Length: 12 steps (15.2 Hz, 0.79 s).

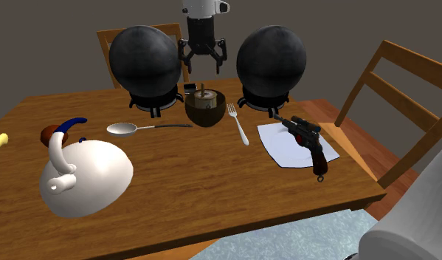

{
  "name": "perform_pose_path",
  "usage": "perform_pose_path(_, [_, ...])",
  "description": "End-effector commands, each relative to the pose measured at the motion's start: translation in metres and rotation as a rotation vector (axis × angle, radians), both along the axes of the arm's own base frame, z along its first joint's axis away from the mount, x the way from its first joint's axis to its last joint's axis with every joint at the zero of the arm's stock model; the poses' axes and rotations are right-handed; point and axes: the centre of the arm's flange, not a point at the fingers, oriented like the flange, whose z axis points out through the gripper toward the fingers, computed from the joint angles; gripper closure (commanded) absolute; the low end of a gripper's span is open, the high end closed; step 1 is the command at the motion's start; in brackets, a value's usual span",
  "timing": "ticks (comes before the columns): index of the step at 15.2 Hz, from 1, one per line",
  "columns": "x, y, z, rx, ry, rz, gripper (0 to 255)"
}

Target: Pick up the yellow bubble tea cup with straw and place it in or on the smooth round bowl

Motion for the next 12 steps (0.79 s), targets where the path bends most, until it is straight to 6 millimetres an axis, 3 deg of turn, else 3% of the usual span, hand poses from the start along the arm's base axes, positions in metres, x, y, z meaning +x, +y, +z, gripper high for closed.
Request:
perform_pose_path(1, [0.000,0.000,0.000,0.000,0.000,0.000,0])
perform_pose_path(5, [0.000,0.000,0.050,0.000,0.000,0.000,0])
perform_pose_path(12, [0.000,0.000,0.050,0.000,0.000,0.000,0])
